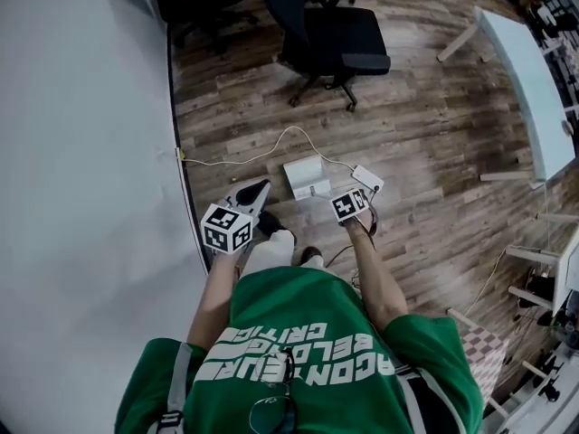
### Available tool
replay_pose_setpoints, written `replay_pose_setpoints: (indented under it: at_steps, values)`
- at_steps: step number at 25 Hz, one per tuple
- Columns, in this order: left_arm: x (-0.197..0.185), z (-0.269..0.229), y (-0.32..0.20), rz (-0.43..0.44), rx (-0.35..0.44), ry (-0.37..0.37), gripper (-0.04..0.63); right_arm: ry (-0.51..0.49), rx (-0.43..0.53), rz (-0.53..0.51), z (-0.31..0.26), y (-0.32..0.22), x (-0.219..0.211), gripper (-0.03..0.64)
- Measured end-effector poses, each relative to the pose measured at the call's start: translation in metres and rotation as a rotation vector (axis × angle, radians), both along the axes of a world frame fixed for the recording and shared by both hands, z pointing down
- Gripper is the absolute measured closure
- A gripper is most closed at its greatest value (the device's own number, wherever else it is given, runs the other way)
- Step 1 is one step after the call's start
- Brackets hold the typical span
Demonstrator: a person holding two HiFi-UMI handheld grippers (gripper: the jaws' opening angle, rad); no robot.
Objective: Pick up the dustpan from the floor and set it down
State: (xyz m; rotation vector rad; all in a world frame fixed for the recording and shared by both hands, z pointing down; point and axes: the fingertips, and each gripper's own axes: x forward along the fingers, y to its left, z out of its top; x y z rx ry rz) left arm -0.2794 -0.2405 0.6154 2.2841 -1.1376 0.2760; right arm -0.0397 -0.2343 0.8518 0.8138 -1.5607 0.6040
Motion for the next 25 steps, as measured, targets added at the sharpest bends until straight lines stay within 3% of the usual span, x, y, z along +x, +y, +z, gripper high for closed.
replay_pose_setpoints:
  at_steps: [12, 18, 25]
  values:
    - [0.112, -0.026, -0.014, 0.316, 0.089, -0.006, 0.603, -0.092, 0.202, 0.36, -0.095, 0.065, 0.105, 0.495]
    - [0.163, -0.041, 0.001, 0.393, 0.124, -0.002, 0.601, -0.107, 0.341, 0.505, -0.145, 0.103, 0.168, 0.497]
    - [0.193, -0.056, 0.031, 0.413, 0.162, 0.0, 0.603, -0.096, 0.495, 0.567, -0.213, 0.137, 0.22, 0.497]
